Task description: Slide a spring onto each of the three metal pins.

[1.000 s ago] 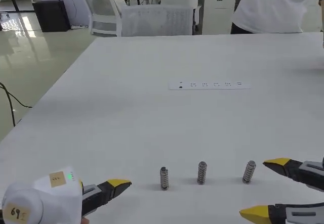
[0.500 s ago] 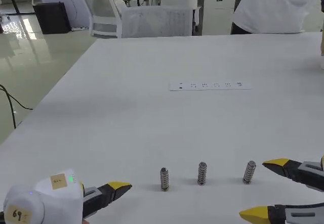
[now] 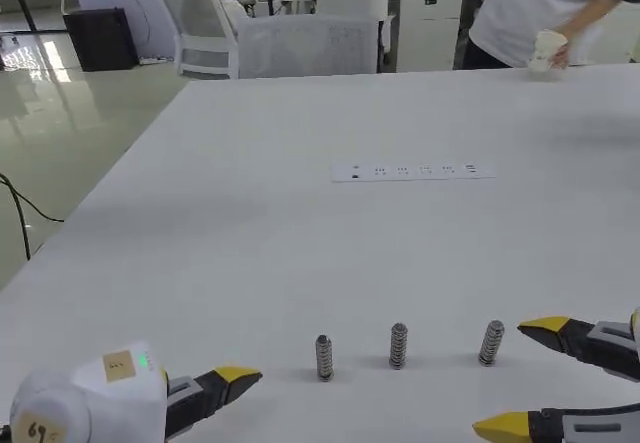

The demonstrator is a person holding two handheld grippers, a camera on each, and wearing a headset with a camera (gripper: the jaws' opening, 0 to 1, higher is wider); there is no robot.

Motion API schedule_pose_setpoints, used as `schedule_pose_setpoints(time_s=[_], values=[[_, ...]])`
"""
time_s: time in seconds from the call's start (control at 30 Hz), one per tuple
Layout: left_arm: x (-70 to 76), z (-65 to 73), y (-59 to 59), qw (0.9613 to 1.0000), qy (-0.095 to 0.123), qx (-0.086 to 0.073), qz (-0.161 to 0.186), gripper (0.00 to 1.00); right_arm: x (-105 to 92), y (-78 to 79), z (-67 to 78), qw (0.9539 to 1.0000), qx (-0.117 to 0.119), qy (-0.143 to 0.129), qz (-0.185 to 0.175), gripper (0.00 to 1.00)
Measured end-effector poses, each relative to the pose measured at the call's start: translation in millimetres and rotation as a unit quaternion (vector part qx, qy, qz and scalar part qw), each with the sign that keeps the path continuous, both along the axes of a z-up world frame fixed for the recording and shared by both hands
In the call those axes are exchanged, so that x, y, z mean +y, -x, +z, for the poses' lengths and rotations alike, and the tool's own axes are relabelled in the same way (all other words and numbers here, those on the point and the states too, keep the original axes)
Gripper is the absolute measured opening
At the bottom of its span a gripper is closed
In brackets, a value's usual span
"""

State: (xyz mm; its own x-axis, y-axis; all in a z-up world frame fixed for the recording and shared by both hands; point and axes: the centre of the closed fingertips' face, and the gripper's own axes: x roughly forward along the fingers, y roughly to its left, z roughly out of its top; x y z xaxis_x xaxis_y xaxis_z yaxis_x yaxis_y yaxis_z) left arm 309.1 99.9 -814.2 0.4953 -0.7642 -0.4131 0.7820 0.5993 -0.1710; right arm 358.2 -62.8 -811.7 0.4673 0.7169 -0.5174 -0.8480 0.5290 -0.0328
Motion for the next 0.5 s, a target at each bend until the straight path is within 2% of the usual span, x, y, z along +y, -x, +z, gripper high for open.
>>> schedule_pose_setpoints(time_s=[0.5], values=[[-0.4, -1.4, 0.2, 1.0, 0.0, 0.004, -0.002, 0.8, -0.5, -0.2, -1.3, 1.0, 0.002, 0.003, 0.0, 0.71]])
